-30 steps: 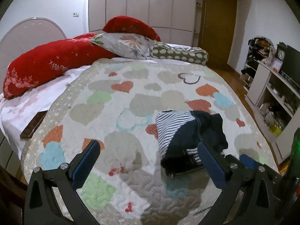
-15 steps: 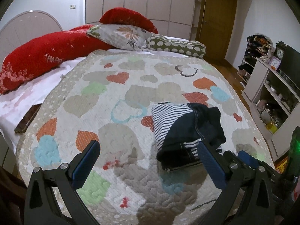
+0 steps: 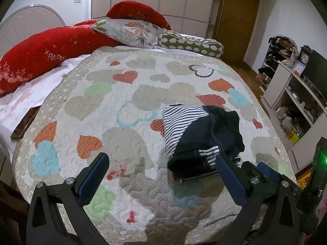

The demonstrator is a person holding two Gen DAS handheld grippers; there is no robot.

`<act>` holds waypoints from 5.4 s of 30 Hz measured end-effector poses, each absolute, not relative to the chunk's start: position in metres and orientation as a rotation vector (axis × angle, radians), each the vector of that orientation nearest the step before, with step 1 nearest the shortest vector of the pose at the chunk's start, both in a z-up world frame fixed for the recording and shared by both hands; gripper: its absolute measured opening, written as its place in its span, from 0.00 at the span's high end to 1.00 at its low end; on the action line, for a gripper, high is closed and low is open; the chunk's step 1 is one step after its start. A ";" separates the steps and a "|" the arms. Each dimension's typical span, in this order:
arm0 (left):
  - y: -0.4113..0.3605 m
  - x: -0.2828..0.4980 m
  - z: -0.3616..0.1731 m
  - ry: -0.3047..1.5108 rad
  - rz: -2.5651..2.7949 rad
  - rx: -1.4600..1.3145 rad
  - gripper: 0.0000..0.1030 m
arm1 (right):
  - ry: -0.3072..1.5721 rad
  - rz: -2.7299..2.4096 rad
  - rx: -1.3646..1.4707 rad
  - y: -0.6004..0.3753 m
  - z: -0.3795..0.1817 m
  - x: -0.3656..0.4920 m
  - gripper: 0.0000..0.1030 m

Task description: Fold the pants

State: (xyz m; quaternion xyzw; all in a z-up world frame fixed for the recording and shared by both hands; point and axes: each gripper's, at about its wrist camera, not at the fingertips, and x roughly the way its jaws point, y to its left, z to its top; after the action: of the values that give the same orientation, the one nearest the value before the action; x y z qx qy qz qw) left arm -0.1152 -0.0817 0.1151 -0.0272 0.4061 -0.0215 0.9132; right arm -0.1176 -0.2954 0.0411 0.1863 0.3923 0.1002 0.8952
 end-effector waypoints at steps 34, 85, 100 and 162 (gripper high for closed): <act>-0.058 0.007 0.029 1.153 -0.388 -0.462 0.00 | 0.884 0.429 0.672 -0.343 0.011 -0.023 0.23; -0.049 0.074 0.079 1.003 -0.260 -0.348 0.26 | 0.830 0.436 0.660 -0.313 0.048 0.103 0.44; -0.083 0.056 0.029 1.118 -0.295 -0.273 0.26 | 0.923 0.572 0.894 -0.298 0.017 0.089 0.48; -0.065 -0.110 0.112 0.750 0.066 -0.042 0.00 | 0.861 0.235 0.211 -0.241 0.026 -0.107 0.28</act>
State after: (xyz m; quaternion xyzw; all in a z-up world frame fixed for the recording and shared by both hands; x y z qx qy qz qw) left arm -0.1099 -0.0650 0.1123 -0.0205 0.3662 0.0322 0.9298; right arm -0.1068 -0.2406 0.0255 0.1020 0.4155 0.1134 0.8967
